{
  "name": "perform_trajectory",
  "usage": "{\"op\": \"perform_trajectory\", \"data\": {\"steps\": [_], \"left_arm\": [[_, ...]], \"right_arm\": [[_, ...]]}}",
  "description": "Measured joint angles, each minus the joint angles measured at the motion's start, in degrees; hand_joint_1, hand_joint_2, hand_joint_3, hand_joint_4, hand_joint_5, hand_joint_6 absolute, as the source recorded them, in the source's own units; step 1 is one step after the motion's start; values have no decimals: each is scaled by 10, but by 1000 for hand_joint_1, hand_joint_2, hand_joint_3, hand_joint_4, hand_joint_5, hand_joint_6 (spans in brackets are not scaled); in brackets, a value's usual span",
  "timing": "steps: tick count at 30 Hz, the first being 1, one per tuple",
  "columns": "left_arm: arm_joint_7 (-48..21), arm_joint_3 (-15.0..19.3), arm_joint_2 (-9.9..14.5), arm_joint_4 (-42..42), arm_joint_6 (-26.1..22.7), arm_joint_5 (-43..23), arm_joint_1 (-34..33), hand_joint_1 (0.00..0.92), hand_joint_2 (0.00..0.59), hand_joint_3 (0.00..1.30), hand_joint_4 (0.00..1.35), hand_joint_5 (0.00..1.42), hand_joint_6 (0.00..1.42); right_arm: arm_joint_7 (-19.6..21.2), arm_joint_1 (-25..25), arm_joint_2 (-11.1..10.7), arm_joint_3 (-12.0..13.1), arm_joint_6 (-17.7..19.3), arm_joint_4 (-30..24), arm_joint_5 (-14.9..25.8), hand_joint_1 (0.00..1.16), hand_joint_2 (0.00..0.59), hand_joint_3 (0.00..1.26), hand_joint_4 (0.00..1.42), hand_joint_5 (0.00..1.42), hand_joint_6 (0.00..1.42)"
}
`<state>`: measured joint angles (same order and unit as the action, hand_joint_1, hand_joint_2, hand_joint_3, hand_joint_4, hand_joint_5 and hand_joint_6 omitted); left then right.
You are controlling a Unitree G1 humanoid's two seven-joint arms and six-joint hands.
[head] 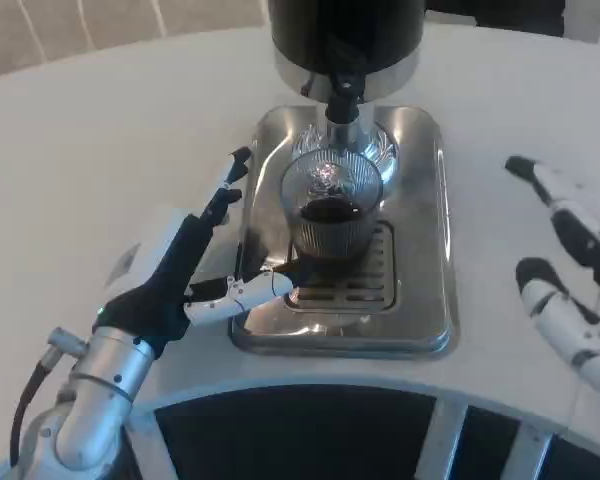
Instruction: Grasp the cup under the faucet to collect the drink, then remove the cup.
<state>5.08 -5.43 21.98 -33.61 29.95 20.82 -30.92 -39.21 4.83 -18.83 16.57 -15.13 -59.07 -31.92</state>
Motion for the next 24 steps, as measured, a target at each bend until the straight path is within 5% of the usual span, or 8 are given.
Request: {"op": "perform_trajectory", "data": {"steps": [10,24], "left_arm": [[0,-11,-10,-71,30,0,-59,369,84,45,0,159,200],[-25,-27,-23,-145,89,-3,-120,371,85,31,0,164,211]], "right_arm": [[-64,68,109,-2,104,0,-28,0,586,6,0,0,0],[-101,108,189,40,180,0,-27,0,586,14,0,0,0]]}}
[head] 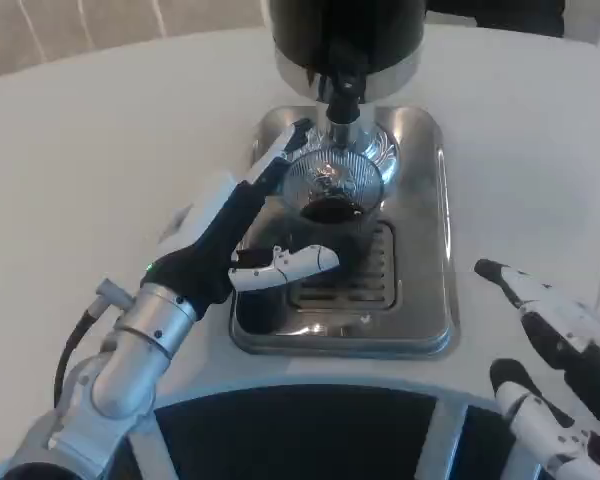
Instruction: Grasp the cup under the faucet to collect the drink, then remove the cup.
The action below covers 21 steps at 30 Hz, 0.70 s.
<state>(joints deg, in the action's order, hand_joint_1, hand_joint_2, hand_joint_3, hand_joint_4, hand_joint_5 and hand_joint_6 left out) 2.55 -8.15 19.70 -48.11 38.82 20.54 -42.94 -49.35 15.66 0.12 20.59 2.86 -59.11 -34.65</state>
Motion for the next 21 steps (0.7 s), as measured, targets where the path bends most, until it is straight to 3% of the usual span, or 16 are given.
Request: {"op": "perform_trajectory", "data": {"steps": [10,21], "left_arm": [[-9,-10,-2,-34,6,0,-27,371,86,41,0,185,219],[-15,-23,-11,-67,10,0,-41,365,83,41,0,199,230]], "right_arm": [[-17,25,34,-28,38,0,-49,0,586,14,0,0,0],[-19,65,44,-37,63,0,-60,0,586,14,0,0,0]]}}
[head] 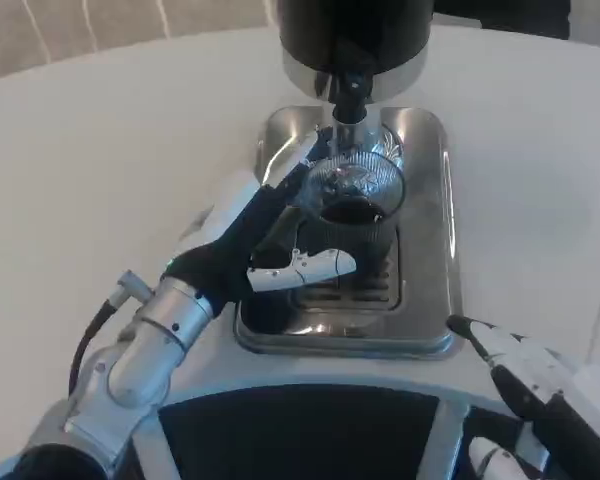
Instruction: Grasp the cup under the faucet to collect the drink, then remove the cup.
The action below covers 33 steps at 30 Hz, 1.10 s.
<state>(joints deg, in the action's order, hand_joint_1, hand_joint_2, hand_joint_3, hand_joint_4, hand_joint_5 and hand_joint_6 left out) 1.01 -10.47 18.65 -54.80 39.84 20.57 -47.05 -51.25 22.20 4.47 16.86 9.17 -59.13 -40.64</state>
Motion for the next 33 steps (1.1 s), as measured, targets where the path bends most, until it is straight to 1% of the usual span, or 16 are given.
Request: {"op": "perform_trajectory", "data": {"steps": [10,17,23,33], "left_arm": [[11,-10,-5,-11,-3,7,-9,365,83,51,0,232,246],[26,-15,-9,-12,-10,14,-14,365,83,69,3,290,256],[38,-18,-14,-22,-11,21,-22,365,78,91,44,345,280],[43,-19,-19,-29,-11,22,-29,365,77,108,42,362,307]], "right_arm": [[-3,6,2,0,3,0,7,0,586,26,0,0,0],[-8,8,2,0,2,0,7,0,586,32,0,0,0],[-12,8,3,0,1,0,6,0,586,41,0,0,0],[-17,14,5,-9,1,0,-10,0,586,61,0,0,0]]}}
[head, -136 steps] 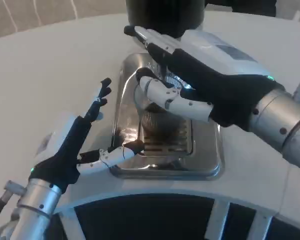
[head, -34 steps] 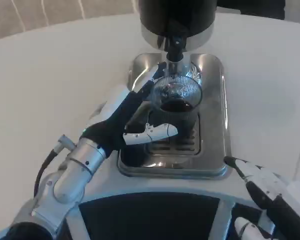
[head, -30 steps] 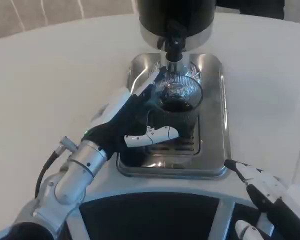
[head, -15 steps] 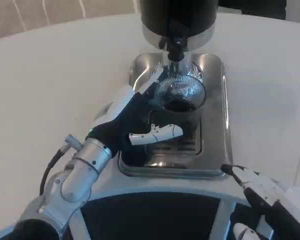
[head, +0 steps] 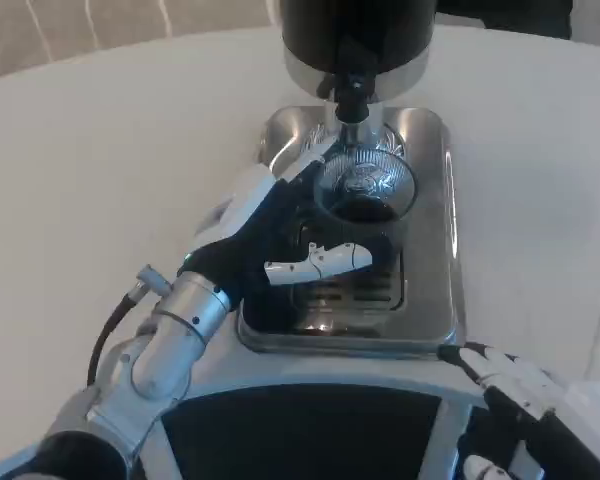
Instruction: Grasp the cup under the faucet to collect the drink, then remove the cup.
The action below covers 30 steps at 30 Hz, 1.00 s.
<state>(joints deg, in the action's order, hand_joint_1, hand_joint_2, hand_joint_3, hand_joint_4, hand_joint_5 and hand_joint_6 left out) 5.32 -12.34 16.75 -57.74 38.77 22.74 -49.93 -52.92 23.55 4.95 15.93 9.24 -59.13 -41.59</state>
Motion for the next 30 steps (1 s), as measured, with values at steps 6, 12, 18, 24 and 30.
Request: {"op": "perform_trajectory", "data": {"steps": [6,12,18,24,30], "left_arm": [[-1,0,-3,-6,1,0,-5,365,77,120,39,377,311],[-1,-2,-7,-15,2,0,-13,365,76,127,100,415,328],[-1,-4,-11,-20,3,2,-19,365,81,143,173,466,332],[-1,-5,-14,-20,6,2,-21,352,79,153,231,505,333],[0,-8,-14,-20,8,3,-21,328,76,163,206,445,315]], "right_arm": [[-3,0,1,-5,-2,0,-10,0,586,71,0,0,0],[-8,-2,1,-4,-2,0,-13,0,586,74,0,0,0],[-16,-3,1,-4,-10,0,-18,0,586,75,0,0,0],[-16,-2,1,-3,-15,0,-18,0,586,76,0,0,0],[-17,-3,1,-6,-25,0,-20,0,586,83,0,0,0]]}}
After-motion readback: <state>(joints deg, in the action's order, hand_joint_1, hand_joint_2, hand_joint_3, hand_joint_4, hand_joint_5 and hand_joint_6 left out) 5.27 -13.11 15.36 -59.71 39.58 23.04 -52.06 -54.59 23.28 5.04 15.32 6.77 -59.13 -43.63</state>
